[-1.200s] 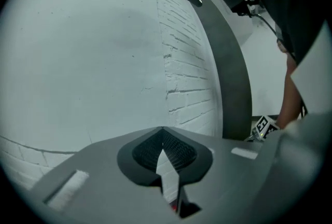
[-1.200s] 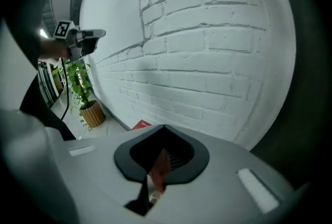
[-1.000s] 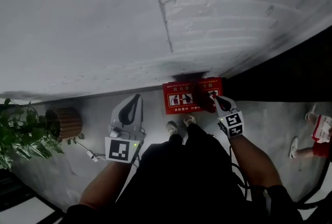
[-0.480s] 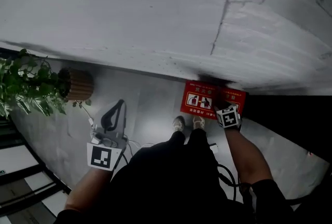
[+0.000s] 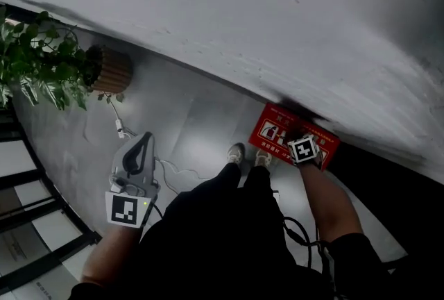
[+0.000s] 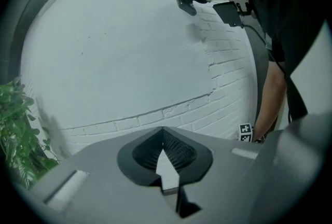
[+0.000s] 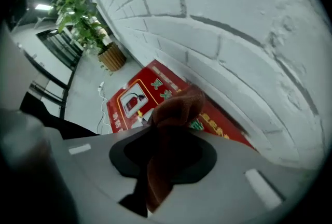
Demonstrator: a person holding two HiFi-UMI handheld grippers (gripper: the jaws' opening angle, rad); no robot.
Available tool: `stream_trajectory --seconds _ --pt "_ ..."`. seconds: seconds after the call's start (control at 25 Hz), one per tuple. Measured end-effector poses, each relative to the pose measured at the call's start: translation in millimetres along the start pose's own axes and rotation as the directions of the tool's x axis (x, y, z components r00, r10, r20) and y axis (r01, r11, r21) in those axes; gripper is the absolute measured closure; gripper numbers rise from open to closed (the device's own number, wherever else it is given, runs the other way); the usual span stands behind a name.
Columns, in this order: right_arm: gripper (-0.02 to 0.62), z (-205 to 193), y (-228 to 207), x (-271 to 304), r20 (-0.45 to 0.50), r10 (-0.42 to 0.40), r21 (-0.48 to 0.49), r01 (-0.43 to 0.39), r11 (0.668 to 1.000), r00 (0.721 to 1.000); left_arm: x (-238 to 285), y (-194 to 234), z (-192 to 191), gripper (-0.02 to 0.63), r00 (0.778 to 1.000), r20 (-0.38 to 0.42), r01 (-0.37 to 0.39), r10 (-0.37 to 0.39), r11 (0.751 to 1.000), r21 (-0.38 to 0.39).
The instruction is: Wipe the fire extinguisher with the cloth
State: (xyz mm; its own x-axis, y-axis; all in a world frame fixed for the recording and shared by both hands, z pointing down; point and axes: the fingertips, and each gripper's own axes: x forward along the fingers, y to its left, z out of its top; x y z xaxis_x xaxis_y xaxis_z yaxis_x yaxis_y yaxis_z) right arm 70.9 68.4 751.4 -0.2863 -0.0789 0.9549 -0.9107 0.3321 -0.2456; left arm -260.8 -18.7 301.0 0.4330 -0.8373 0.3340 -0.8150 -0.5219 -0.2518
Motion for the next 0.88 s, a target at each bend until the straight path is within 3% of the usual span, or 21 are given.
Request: stream_trajectory --seconds 0.12,0.24,0.32,0.48,0.6,0.72,0.88 --pt "0.523 54.5 14.3 -8.5 0.186 0.016 -0.199 0.021 0.980 0.982 -16.0 6.8 -12.6 0.609 0.998 -0.018 -0.057 0.057 0.998 -0.035" --pt "0.524 98.8 36.1 -2.1 0.236 0.070 -0.263 -0.006 0.965 0.969 -31.2 26.9 -23.1 0.609 0.990 -0.040 -0.138 0.137 0.990 -0.040" --pt "0.525 122.7 45.9 9.5 0.225 0.095 -0.283 -0.028 0.959 0.970 -38.1 43.8 -25.5 0.609 0.980 -0.052 -0.194 0.192 0.980 -0.038" --pt "0.525 134.7 59.0 36.8 0.094 0.132 -0.300 -0.098 0.949 0.987 -44.5 66.1 -15.9 0.609 0.968 -0.061 -0.244 0.244 0.970 -0.002" --pt "0.529 134.9 42.6 37.4 0.103 0.128 -0.235 -0.101 0.967 0.986 -39.6 72.5 -3.2 0.609 0.968 -0.037 -0.247 0.248 0.969 0.022" --pt "0.531 119.0 21.6 24.1 0.131 0.113 -0.139 -0.094 0.986 0.985 -34.2 69.9 7.0 0.609 0.971 -0.016 -0.238 0.238 0.971 -0.011" --pt "0.532 80.1 -16.7 6.3 0.155 0.089 0.032 -0.095 0.995 0.984 -9.2 58.1 21.1 0.609 0.985 0.037 -0.168 0.169 0.986 -0.013"
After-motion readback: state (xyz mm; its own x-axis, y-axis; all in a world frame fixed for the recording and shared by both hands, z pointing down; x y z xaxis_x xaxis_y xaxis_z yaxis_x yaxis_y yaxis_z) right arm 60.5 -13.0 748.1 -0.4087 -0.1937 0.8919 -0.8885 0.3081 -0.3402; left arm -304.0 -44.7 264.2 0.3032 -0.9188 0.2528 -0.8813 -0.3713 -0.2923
